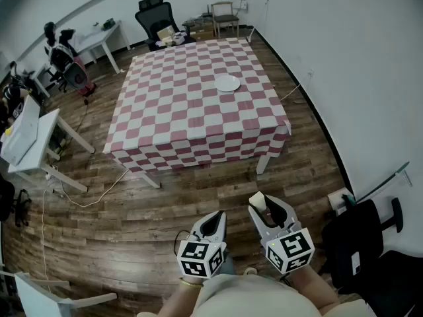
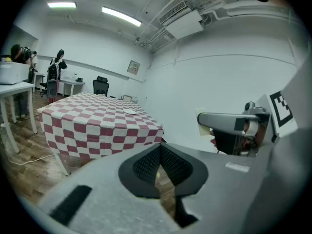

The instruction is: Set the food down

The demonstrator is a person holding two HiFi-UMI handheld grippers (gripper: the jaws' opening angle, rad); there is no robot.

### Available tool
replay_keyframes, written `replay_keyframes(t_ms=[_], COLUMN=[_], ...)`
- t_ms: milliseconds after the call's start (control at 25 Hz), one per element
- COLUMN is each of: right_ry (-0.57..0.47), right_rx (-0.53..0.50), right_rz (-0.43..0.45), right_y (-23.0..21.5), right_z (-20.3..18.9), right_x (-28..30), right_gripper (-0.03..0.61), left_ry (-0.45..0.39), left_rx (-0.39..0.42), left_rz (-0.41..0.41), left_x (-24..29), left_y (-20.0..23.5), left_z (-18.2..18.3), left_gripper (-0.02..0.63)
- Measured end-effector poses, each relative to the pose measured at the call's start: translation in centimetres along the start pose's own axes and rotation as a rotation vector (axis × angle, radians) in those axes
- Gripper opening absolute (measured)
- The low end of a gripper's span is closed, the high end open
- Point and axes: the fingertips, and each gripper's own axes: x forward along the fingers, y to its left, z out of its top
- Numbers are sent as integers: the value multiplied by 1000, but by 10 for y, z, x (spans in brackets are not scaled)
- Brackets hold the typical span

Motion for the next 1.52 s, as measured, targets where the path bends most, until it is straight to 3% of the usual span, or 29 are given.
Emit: replay_keyframes(t_ms=[160,320,760,1120,1520], right_ry=[5,7,-47,-46,-63], right_rx=[-16,-2,-8,25,20], right_rz=[13,32,65,79,61], right_y=[11,15,18,19,3], right_z=[-27,-42,-36,-33,-8], right_x=[-60,-100,-140,-124,-61], right_gripper=[169,169,169,170,170], left_ry=[-27,-31,-45,-43,-63], left_rx=[-35,-7,-1,-3,-5], left_rz=[0,10,17,18,18], left_x=[-24,-44,-61,-58,-27], left_y=[-47,-82,-121,-110,-63], left_z=[-23,-37,-44,-38,-5], left_gripper=[3,3,3,3,3])
